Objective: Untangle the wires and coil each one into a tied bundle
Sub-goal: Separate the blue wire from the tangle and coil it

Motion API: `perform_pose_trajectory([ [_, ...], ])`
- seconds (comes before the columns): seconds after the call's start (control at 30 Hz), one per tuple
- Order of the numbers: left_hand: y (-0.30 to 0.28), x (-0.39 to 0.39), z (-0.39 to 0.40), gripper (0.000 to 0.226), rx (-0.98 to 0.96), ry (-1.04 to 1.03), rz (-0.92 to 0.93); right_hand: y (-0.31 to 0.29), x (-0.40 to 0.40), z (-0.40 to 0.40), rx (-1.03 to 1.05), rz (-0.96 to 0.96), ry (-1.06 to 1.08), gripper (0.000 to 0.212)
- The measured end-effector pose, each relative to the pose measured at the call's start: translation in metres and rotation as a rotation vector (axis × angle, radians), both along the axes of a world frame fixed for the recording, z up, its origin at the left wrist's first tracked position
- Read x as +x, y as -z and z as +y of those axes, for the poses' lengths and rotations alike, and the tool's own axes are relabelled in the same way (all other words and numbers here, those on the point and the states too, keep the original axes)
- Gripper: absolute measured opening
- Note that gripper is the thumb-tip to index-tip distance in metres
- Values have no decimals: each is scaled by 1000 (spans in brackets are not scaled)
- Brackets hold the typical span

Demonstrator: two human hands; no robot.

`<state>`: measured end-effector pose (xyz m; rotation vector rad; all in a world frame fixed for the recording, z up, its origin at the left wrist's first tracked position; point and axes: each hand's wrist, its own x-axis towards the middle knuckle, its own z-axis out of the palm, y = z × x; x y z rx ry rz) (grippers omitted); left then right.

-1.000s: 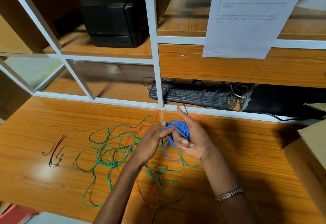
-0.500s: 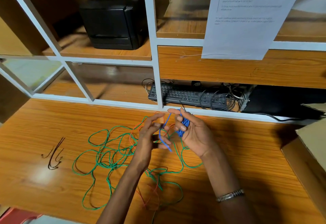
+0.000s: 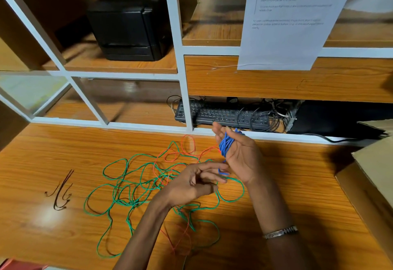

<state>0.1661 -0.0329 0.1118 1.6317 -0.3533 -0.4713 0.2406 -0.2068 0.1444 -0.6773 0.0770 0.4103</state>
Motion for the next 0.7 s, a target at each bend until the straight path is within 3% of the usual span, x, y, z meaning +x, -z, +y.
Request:
perform_pose_trajectory([
  [0.17, -13, 8, 0, 17, 41, -178, -96, -3, -10, -1, -431, -40, -352, 68],
  [0.27, -22, 11, 6, 16, 76, -171, -142, -7, -18, 2, -475, -117, -554, 87],
  [0.43, -28, 11, 6, 9, -9, -335, -172, -3, -22, 15, -570, -152, -628, 99],
  [0.6, -23, 9, 5, 19, 2, -511, -231, -3, -25, 20, -551, -169, -647, 80],
  [0.7, -12, 11, 11, 37, -15, -541, -217, 0, -25, 25, -506, -155, -603, 70],
])
